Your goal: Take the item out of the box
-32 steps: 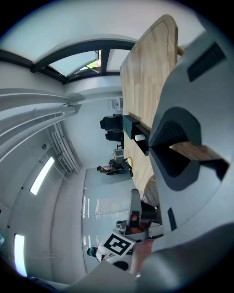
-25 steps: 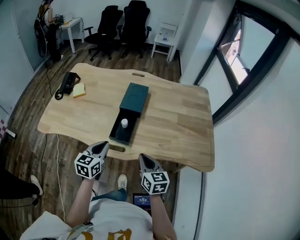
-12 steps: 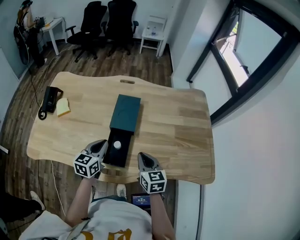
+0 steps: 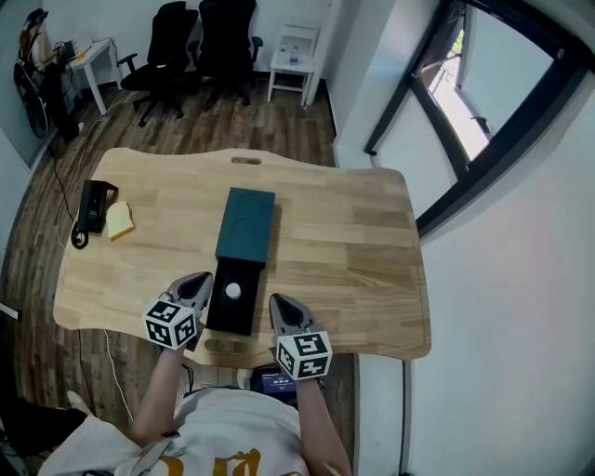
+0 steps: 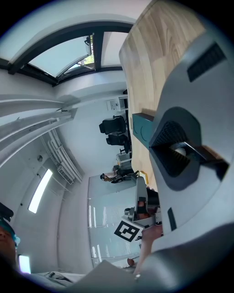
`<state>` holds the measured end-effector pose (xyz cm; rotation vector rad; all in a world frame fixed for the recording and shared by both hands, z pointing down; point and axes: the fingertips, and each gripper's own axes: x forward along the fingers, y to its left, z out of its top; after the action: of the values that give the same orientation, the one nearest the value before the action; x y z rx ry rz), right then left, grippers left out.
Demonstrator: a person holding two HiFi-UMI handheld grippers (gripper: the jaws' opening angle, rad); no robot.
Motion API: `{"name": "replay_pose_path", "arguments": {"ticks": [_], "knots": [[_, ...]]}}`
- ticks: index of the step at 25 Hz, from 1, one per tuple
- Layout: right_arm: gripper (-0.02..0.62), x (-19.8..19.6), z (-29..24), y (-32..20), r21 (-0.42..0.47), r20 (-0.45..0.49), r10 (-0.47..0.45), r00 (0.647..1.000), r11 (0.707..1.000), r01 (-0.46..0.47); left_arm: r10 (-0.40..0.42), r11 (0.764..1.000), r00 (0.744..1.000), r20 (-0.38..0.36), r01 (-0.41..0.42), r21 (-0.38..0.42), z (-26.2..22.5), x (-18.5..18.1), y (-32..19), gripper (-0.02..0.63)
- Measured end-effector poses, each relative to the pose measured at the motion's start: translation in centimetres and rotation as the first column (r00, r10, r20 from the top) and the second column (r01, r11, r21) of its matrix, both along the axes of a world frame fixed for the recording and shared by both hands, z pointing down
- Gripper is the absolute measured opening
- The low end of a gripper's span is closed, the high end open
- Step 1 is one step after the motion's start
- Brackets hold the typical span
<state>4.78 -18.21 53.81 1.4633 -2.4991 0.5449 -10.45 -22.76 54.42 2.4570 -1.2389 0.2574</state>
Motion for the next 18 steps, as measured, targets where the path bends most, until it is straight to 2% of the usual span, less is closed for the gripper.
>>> {"name": "replay_pose_path", "arguments": {"ticks": [10, 18], "knots": [[0.005, 0.5, 0.7, -0.8, -0.012, 0.011, -0.015, 1.0, 1.0, 0.015, 0.031, 0.999, 0.998, 0.048, -0.03, -0.011, 0.8, 1.3, -0.5, 0.002], [0.005, 2.2, 3.6, -0.3, -0.078, 0.007, -0.01, 1.0, 0.997, 0.011, 0.061, 0.995, 0.992, 0.107, -0.052, -0.084, 4.7, 2.8, 0.4, 0.002]]}}
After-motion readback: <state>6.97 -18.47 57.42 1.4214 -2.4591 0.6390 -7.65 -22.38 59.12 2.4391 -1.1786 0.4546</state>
